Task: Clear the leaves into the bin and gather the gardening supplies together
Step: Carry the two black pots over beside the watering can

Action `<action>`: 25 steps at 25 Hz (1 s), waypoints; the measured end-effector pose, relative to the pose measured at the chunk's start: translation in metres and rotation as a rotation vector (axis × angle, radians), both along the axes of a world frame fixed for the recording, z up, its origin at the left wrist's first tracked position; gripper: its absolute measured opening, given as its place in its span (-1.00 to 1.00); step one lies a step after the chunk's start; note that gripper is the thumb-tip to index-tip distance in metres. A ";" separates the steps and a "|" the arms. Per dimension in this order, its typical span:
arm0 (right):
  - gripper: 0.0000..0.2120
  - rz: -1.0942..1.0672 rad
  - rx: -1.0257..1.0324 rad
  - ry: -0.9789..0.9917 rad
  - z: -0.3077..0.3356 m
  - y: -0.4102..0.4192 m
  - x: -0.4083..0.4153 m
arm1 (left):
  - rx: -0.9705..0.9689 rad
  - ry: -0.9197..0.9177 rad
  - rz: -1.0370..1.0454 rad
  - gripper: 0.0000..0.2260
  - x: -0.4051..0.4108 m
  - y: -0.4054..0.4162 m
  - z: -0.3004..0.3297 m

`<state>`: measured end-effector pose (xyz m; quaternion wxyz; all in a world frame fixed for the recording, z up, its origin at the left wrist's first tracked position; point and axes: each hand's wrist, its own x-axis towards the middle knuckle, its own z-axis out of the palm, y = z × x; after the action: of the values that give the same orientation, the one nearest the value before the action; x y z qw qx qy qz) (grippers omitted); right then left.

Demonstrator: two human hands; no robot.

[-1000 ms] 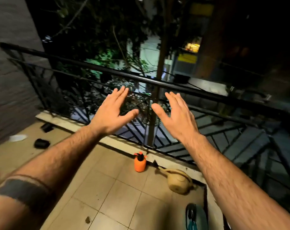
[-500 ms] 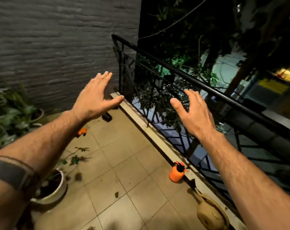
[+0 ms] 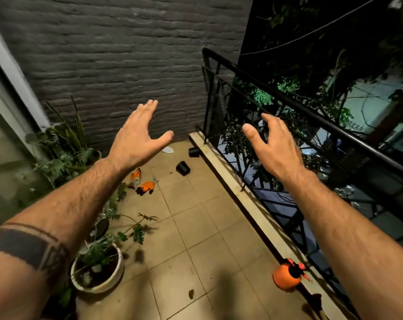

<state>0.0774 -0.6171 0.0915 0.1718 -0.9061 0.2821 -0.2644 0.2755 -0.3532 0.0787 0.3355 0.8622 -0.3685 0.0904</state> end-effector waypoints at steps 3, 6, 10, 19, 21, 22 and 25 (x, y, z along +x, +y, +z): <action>-0.15 0.061 -0.003 0.024 -0.007 -0.036 0.048 | 0.010 0.020 0.037 -0.17 0.031 -0.038 -0.015; -0.16 0.139 -0.001 0.033 -0.012 -0.083 0.096 | 0.003 0.026 0.074 -0.17 0.057 -0.083 -0.027; -0.18 0.247 -0.004 0.094 -0.011 -0.145 0.162 | 0.020 0.056 0.148 -0.15 0.091 -0.144 -0.035; -0.20 0.414 -0.004 0.206 -0.044 -0.221 0.354 | 0.049 0.093 0.224 -0.14 0.237 -0.234 -0.069; -0.19 0.402 0.005 0.245 -0.060 -0.232 0.400 | 0.068 0.126 0.218 -0.12 0.285 -0.251 -0.084; -0.19 0.395 0.012 0.272 -0.065 -0.239 0.422 | 0.076 0.147 0.215 -0.12 0.308 -0.259 -0.091; -0.18 0.373 0.043 0.310 -0.074 -0.260 0.476 | 0.108 0.173 0.197 -0.12 0.362 -0.280 -0.105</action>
<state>0.5530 -0.8767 0.0175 0.1917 -0.9683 0.1385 -0.0800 0.6377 -0.6330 -0.0258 0.3084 0.9157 -0.2560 0.0283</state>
